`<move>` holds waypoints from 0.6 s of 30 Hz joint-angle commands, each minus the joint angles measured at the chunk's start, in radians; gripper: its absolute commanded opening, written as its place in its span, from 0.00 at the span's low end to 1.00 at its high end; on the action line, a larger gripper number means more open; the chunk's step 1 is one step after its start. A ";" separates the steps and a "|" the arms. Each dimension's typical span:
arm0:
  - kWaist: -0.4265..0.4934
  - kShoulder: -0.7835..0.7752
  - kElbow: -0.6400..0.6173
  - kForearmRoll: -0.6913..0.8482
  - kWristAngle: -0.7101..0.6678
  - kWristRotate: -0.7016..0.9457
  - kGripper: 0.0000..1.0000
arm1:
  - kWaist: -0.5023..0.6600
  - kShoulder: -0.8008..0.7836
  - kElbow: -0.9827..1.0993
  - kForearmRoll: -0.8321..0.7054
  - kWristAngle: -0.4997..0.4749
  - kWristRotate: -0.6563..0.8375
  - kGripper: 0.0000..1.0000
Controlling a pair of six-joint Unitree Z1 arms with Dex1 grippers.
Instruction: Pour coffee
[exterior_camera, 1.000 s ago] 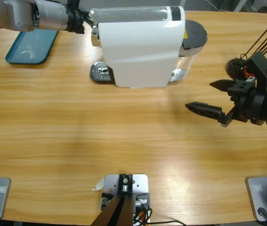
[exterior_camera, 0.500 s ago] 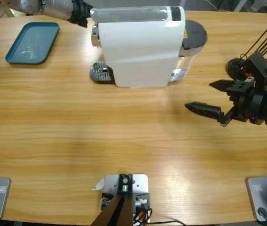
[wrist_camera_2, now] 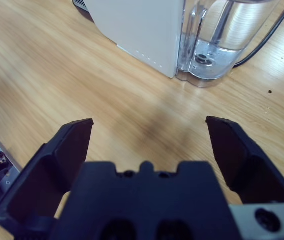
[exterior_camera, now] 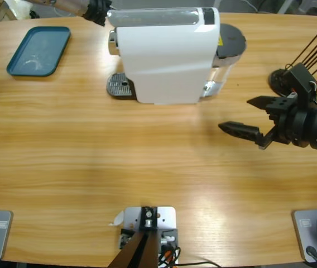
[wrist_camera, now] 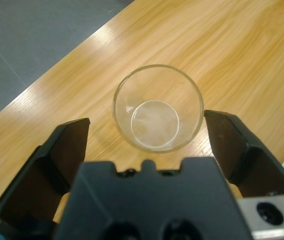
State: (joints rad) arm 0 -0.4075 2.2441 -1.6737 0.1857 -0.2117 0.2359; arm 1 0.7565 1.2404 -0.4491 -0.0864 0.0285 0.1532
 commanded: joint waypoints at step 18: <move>-0.011 0.176 -0.249 0.281 0.011 0.006 1.00 | -0.037 0.036 0.009 -0.026 0.028 -0.014 1.00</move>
State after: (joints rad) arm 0 -0.4103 2.3258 -1.8854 0.4167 -0.2116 0.2361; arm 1 0.7324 1.2468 -0.4491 -0.1006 0.0416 0.1509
